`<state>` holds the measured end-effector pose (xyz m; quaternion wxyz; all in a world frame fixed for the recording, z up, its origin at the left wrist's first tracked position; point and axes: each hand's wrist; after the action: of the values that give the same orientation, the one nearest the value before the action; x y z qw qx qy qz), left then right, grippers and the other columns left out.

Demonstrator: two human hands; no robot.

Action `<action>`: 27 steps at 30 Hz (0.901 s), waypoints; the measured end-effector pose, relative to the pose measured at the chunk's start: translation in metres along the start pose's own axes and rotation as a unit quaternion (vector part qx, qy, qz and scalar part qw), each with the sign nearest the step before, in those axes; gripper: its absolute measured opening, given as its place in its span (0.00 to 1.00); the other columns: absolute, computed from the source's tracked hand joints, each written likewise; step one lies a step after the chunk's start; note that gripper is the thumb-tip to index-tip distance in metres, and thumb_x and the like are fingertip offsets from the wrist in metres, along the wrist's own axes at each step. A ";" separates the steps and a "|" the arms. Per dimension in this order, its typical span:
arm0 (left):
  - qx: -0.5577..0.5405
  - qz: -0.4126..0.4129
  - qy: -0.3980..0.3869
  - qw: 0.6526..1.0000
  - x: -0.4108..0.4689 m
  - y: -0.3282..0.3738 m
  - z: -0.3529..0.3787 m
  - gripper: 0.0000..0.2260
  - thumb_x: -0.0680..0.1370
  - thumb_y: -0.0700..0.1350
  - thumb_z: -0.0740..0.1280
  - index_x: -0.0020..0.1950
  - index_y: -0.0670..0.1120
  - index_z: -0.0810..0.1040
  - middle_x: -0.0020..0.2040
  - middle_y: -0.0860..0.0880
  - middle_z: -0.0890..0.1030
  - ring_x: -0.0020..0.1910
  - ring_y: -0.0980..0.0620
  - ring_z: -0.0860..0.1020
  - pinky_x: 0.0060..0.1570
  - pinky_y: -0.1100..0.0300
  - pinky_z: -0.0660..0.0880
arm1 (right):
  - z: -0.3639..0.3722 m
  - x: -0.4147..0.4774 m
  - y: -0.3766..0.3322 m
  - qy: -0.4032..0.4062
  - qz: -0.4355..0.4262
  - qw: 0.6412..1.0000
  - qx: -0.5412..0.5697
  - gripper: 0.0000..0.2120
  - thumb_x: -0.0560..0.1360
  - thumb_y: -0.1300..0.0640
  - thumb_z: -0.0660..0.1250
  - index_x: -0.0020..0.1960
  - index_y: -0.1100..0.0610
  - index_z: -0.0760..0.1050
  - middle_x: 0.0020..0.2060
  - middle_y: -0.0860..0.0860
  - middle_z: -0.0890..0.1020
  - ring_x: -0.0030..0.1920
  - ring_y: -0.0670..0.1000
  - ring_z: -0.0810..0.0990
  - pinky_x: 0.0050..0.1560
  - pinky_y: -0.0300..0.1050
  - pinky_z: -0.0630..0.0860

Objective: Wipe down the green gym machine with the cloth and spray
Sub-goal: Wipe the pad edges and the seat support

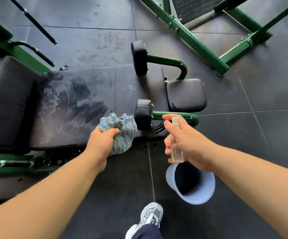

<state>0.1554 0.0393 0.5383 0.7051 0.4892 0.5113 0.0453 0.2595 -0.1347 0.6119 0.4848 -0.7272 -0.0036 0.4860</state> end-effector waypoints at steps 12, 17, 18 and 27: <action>0.118 0.087 -0.101 0.984 0.151 -0.007 -0.006 0.13 0.78 0.40 0.64 0.57 0.56 0.76 0.52 0.52 0.82 0.52 0.51 0.80 0.54 0.52 0.77 | 0.038 0.108 0.004 0.093 -0.101 0.990 -0.025 0.13 0.80 0.48 0.62 0.63 0.38 0.71 0.37 0.52 0.77 0.31 0.48 0.73 0.29 0.40 0.71; 0.118 0.128 -0.090 0.981 0.205 -0.024 -0.001 0.12 0.78 0.40 0.63 0.49 0.59 0.75 0.48 0.55 0.81 0.51 0.52 0.79 0.61 0.48 0.74 | 0.054 0.158 0.035 0.135 -0.145 0.980 0.001 0.22 0.77 0.63 0.65 0.61 0.37 0.71 0.29 0.46 0.71 0.25 0.47 0.69 0.26 0.41 0.68; 0.113 0.132 -0.097 0.980 0.214 -0.029 0.005 0.11 0.78 0.40 0.63 0.50 0.58 0.75 0.48 0.56 0.81 0.50 0.52 0.79 0.61 0.47 0.74 | 0.054 0.167 0.044 0.152 -0.152 0.977 -0.006 0.23 0.76 0.65 0.65 0.61 0.39 0.71 0.30 0.47 0.71 0.26 0.47 0.70 0.26 0.41 0.70; 0.046 0.194 -0.180 0.963 0.280 -0.071 0.038 0.13 0.74 0.46 0.64 0.51 0.64 0.77 0.50 0.55 0.83 0.56 0.51 0.80 0.61 0.44 0.75 | 0.046 0.206 0.075 0.176 -0.245 0.952 -0.047 0.11 0.80 0.59 0.61 0.53 0.48 0.80 0.33 0.54 0.76 0.31 0.49 0.72 0.30 0.38 0.72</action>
<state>0.2860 0.1364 0.2963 0.7396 0.6115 0.2725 0.0690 0.3002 -0.0441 0.4111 0.5472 -0.8000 -0.1189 0.2156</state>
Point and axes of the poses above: each hand's wrist, its own x-axis towards the middle knuckle, its own z-axis out of the palm, y = z × x
